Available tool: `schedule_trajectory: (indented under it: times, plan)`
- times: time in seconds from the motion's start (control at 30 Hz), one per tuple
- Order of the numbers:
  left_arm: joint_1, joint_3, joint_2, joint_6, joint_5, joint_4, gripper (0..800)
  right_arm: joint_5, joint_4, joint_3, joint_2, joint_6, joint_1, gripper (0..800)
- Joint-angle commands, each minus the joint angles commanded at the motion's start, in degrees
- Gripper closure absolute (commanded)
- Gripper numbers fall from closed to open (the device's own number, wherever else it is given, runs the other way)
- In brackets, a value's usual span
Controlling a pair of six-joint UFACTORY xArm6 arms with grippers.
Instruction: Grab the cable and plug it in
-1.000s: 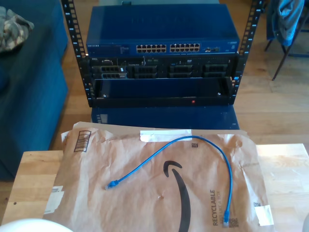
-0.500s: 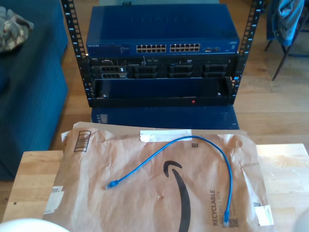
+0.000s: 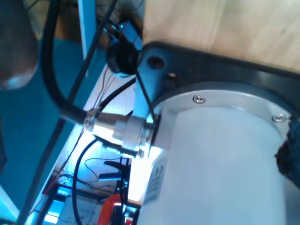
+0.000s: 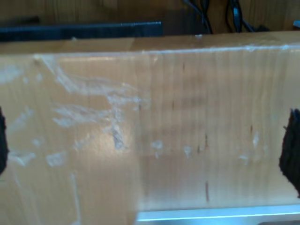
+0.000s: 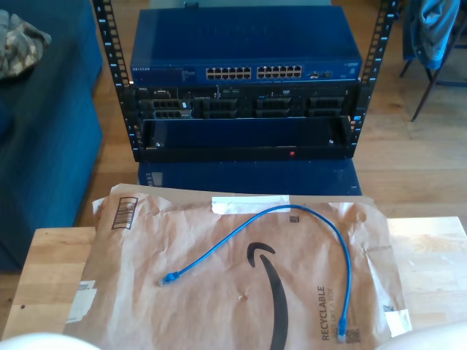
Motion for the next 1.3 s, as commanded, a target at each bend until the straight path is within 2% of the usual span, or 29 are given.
schedule_trajectory:
  times: [0.17, 0.3, 0.4, 0.53, 0.67, 0.77, 1.0, 1.1, 1.3]
  plan:
    - [-5.54, -4.75, 0.18, -5.19, 0.88, 0.00, 0, -0.18, 0.00, -3.16, 0.26, 5.54, 3.60, 3]
    - [-14.33, -9.49, 0.26, -12.84, 6.07, -0.26, 0, -0.35, 0.00, -5.89, 1.14, 12.04, 10.73, 3]
    - [-21.36, -11.16, 0.70, -19.96, 8.70, -0.53, 0, -0.44, 0.00, -9.23, 4.92, 18.64, 16.97, 3]
    - [-30.59, -11.78, 1.67, -28.13, 8.70, -2.02, 0, -0.18, -0.18, -14.95, 10.99, 28.84, 25.76, 3]
    - [-37.45, -14.15, 4.22, -35.25, 8.70, -4.92, 0, 1.05, -0.18, -20.22, 16.00, 35.25, 33.85, 4]
    - [-41.93, -15.65, 5.54, -38.77, 8.35, -9.32, 0, 4.22, -0.18, -22.51, 16.35, 41.05, 40.09, 4]
    - [-51.25, -17.41, 5.63, -44.84, 8.18, -16.53, 0, 4.75, -0.18, -24.70, 16.26, 54.15, 58.20, 4]
    - [-56.35, -18.55, 5.89, -48.79, 8.18, -17.14, 0, 5.45, -0.09, -25.67, 16.35, 59.16, 65.14, 4]
    - [-64.53, -21.63, 8.09, -57.05, 7.12, -17.14, 0, 7.03, -0.09, -29.80, 17.49, 68.84, 80.26, 4]
